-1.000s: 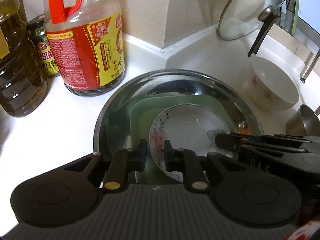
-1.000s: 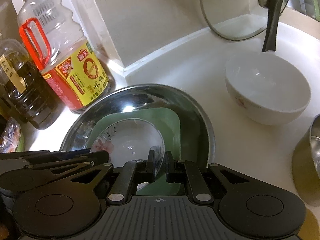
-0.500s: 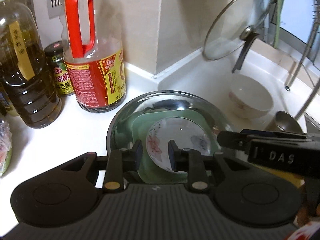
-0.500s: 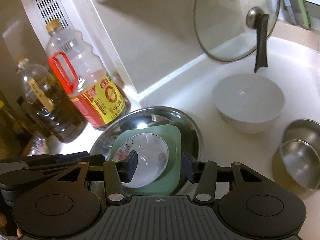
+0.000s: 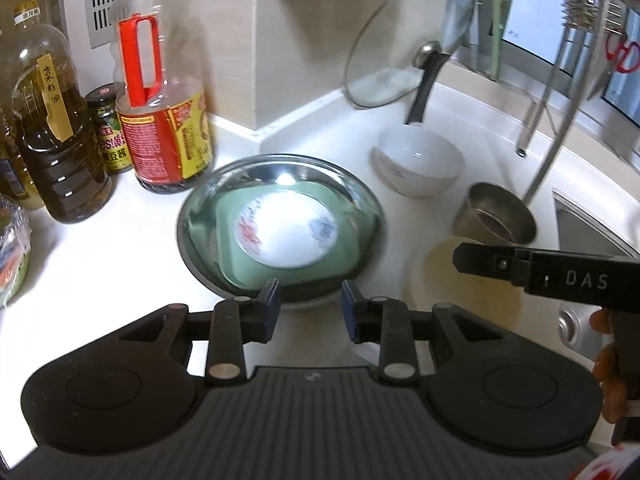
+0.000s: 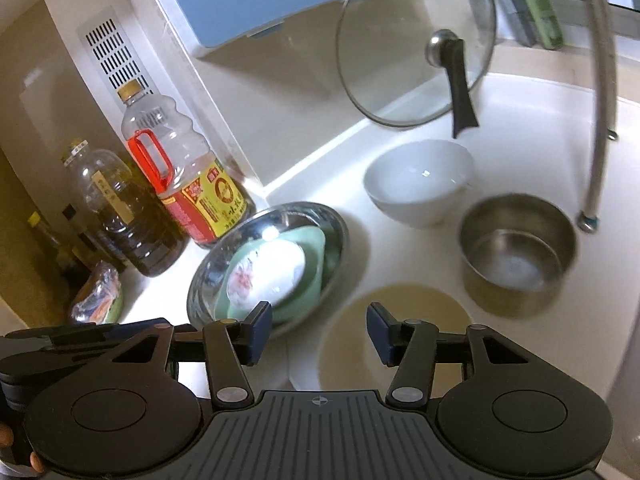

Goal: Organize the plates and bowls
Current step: 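Open both grippers and pull back from the basin, then move both grippers toward the stack of cream bowls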

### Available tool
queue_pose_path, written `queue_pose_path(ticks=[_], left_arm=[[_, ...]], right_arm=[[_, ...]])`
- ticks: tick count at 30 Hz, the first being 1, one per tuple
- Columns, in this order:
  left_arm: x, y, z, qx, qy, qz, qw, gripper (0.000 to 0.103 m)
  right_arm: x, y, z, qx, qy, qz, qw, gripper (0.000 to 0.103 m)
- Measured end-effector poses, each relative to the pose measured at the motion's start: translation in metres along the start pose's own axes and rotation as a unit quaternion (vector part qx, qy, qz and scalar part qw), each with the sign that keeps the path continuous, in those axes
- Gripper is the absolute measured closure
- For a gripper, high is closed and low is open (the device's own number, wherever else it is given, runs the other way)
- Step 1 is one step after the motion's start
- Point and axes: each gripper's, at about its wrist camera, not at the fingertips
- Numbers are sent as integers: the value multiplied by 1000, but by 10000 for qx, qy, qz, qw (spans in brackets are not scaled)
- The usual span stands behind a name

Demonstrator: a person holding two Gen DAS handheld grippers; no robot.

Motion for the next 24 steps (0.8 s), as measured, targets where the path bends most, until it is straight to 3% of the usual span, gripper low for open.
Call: queue_pose_path(ticks=[24], left_arm=[[108, -83, 59, -102, -65, -4, 9999, 74]], right_arm=[[51, -69, 115, -189, -362, 133, 9991, 48]])
Point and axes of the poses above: each gripper's, at about its wrist camera, not at the fingertips, and z roughly against the way its jaws point, x to its right, y to its top, and after that the axes turned 5 degrees about z, right-handed
